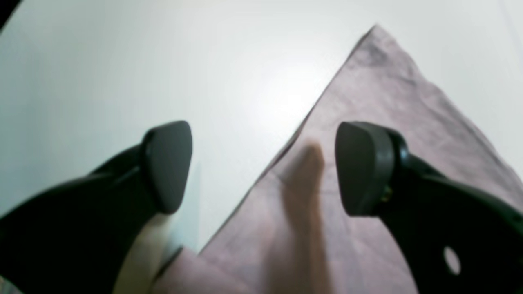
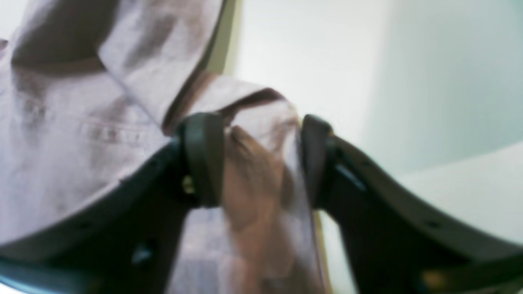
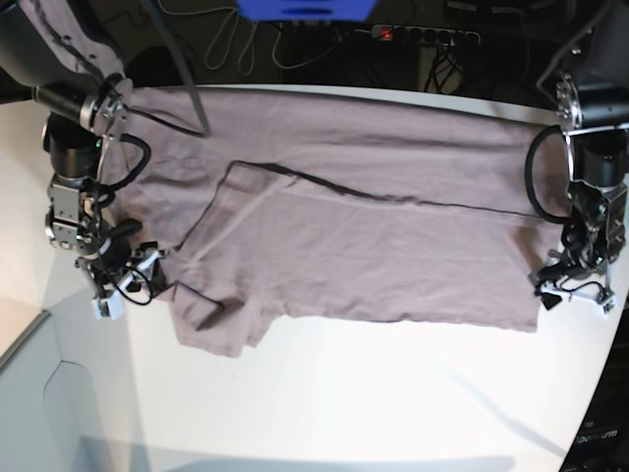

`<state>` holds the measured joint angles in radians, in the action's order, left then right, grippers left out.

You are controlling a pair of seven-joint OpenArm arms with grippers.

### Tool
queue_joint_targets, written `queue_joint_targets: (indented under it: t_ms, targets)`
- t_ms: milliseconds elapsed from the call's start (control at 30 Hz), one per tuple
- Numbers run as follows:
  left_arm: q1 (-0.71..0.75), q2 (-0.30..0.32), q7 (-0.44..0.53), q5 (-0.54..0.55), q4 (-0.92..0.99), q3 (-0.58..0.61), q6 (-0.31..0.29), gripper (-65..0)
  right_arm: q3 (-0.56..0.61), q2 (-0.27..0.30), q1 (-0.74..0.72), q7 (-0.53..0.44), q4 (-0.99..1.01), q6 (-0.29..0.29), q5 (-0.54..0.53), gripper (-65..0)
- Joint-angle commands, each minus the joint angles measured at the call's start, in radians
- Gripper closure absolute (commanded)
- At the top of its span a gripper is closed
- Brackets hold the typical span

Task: Layout the t-shirt on the table in an organized manner, then fold the t-shirt properly
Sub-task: 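Move both grippers to the shirt's opposite long edge and grasp it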

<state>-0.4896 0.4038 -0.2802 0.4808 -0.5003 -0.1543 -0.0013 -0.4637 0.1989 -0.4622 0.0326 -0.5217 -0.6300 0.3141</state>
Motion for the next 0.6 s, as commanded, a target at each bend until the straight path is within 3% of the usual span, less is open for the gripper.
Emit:
queue_joint_targets:
  t_ms: [0,233,433,567]
  targets:
    - [-0.036,0.016,0.037,0.0,-0.004,0.02,-0.004,-52.9,0.001,0.007,-0.019,-0.007,0.008,0.009,-0.003,-20.5]
    - [-0.047,0.008,0.155,0.0,0.061,0.149,-0.004,-52.9,0.001,0.007,-0.017,-0.009,0.036,0.009,-0.003,-7.6]
    - [-0.047,0.007,0.174,0.0,0.124,0.172,-0.006,-52.7,0.001,0.007,-0.017,-0.006,0.036,0.009,-0.003,0.0]
    - [-0.047,0.005,0.174,0.006,0.13,0.227,-0.006,-52.6,0.001,0.006,-0.013,-0.006,0.036,0.009,-0.003,0.0]
